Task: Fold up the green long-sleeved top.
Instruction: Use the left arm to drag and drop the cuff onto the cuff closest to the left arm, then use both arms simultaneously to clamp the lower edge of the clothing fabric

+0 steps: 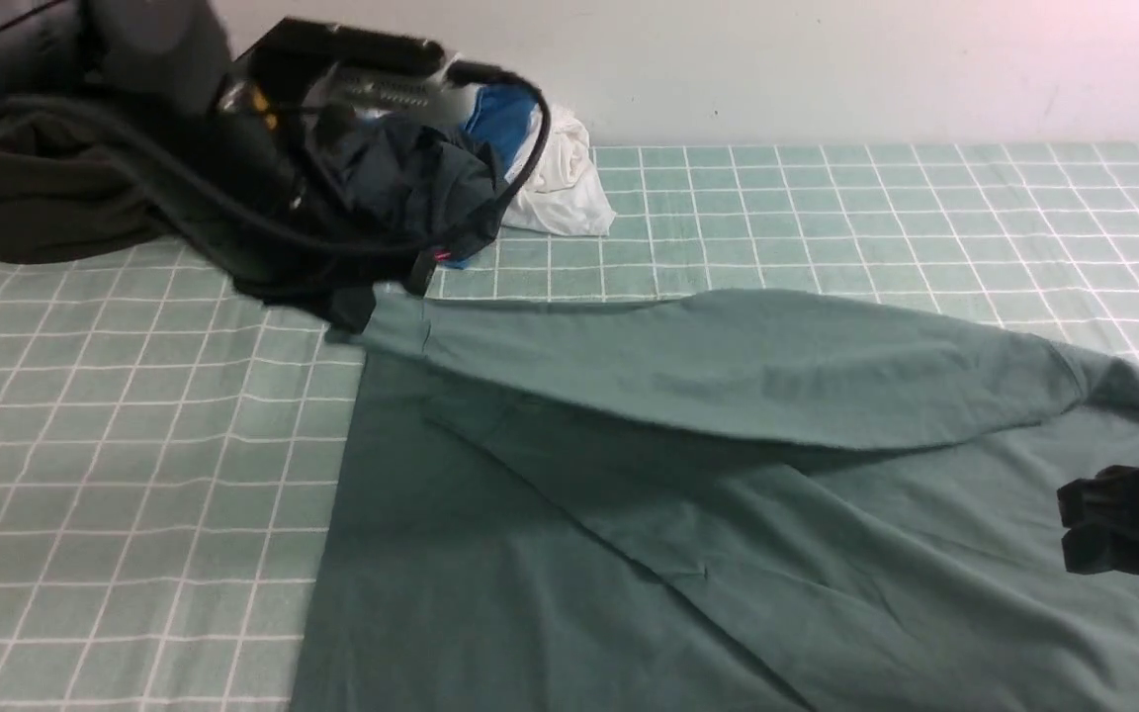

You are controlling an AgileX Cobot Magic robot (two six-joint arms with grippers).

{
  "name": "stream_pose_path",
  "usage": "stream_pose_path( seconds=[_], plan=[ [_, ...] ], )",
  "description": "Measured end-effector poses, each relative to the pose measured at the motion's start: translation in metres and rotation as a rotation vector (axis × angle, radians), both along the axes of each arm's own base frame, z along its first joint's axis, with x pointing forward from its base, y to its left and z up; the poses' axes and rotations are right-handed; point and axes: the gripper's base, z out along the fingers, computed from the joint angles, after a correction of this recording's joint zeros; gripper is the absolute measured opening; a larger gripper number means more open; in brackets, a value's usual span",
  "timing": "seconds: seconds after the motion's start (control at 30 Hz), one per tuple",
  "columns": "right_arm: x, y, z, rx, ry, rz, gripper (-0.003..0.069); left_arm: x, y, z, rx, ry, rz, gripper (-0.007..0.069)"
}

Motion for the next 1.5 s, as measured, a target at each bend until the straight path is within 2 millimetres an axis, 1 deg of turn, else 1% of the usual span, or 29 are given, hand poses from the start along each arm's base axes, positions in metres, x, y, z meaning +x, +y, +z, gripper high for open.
stream_pose_path(
  seconds=[0.07,0.1,0.17,0.23,0.3,0.37,0.43,0.5,0.53,0.57,0.6,0.63,0.67,0.7,0.73,0.77,0.8,0.83,0.87,0.93,0.97,1.07,1.1,1.13,1.17,1.27,1.4,1.5],
  plan=[
    [0.001,0.001,0.003,0.010,-0.002,0.012,0.0355,-0.016,0.001,-0.007,-0.009,0.011,-0.006,0.0009],
    [0.003,0.003,0.007,0.025,-0.007,0.035,0.0355,-0.035,0.001,-0.020,-0.017,0.030,-0.015,0.0009],
    [0.003,0.006,0.009,0.047,-0.008,0.058,0.0355,-0.059,0.002,-0.046,-0.011,0.059,-0.029,0.0009],
    [0.002,0.008,0.010,0.070,0.002,0.080,0.0355,-0.073,0.003,-0.070,0.003,0.087,-0.041,0.0009],
    [0.001,0.011,0.010,0.094,0.014,0.098,0.0355,-0.081,0.003,-0.086,0.014,0.110,-0.048,0.0009],
    [-0.002,0.014,0.010,0.108,0.037,0.124,0.0355,-0.086,0.004,-0.096,0.026,0.121,-0.053,0.0018],
    [-0.008,0.021,0.012,0.114,0.063,0.173,0.0355,-0.088,0.005,-0.099,0.048,0.126,-0.064,0.0047],
    [-0.015,0.032,0.017,0.117,0.076,0.227,0.0355,-0.088,0.007,-0.100,0.072,0.117,-0.075,0.0099],
    [-0.015,0.033,0.017,0.117,0.077,0.234,0.0355,-0.088,0.007,-0.100,0.075,0.116,-0.077,0.0099],
    [-0.024,0.044,0.023,0.115,0.080,0.292,0.0355,-0.088,0.009,-0.100,0.101,0.114,-0.089,0.0166],
    [-0.026,0.046,0.025,0.115,0.080,0.307,0.0355,-0.088,0.009,-0.100,0.105,0.116,-0.091,0.0174],
    [-0.031,0.052,0.029,0.114,0.080,0.339,0.0355,-0.089,0.010,-0.100,0.118,0.123,-0.096,0.0218],
    [-0.043,0.061,0.036,0.109,0.089,0.406,0.0355,-0.093,0.012,-0.099,0.145,0.141,-0.124,0.0279],
    [-0.044,0.062,0.037,0.108,0.091,0.415,0.0355,-0.094,0.012,-0.099,0.154,0.146,-0.137,0.0304],
    [-0.055,0.068,0.042,0.099,0.106,0.462,0.0355,-0.098,0.012,-0.097,0.174,0.153,-0.178,0.0334],
    [-0.067,0.073,0.049,0.083,0.114,0.512,0.0355,-0.109,0.009,-0.094,0.213,0.182,-0.276,0.0386],
    [-0.074,0.075,0.053,0.071,0.105,0.534,0.0355,-0.116,0.006,-0.092,0.234,0.194,-0.346,0.0403],
    [-0.075,0.075,0.054,0.066,0.102,0.539,0.0355,-0.118,0.006,-0.091,0.237,0.192,-0.368,0.0406],
    [-0.084,0.077,0.061,0.050,0.077,0.562,0.0355,-0.130,-0.001,-0.089,0.258,0.200,-0.484,0.0418],
    [-0.093,0.077,0.068,0.028,0.038,0.576,0.0355,-0.142,-0.009,-0.093,0.277,0.209,-0.619,0.0420],
    [-0.095,0.076,0.070,0.024,0.031,0.578,0.0355,-0.144,-0.010,-0.094,0.277,0.210,-0.636,0.0420],
    [-0.103,0.071,0.078,-0.013,-0.019,0.584,0.0355,-0.161,-0.016,-0.116,0.320,0.254,-0.792,0.0419],
    [-0.104,0.070,0.079,-0.024,-0.025,0.584,0.0355,-0.165,-0.016,-0.123,0.331,0.274,-0.815,0.0419],
    [-0.104,0.070,0.079,-0.028,-0.027,0.584,0.0355,-0.167,-0.016,-0.126,0.335,0.280,-0.827,0.0419],
    [-0.104,0.069,0.079,-0.037,-0.028,0.585,0.0355,-0.171,-0.017,-0.137,0.351,0.296,-0.860,0.0419],
    [-0.104,0.069,0.079,-0.038,-0.029,0.585,0.0355,-0.173,-0.021,-0.150,0.365,0.279,-0.914,0.0419],
    [-0.104,0.069,0.079,-0.032,-0.028,0.585,0.0355,-0.168,-0.029,-0.161,0.381,0.248,-0.944,0.0419],
    [-0.104,0.069,0.079,-0.030,-0.028,0.584,0.0355,-0.164,-0.030,-0.168,0.409,0.248,-0.960,0.0415]
  ],
)
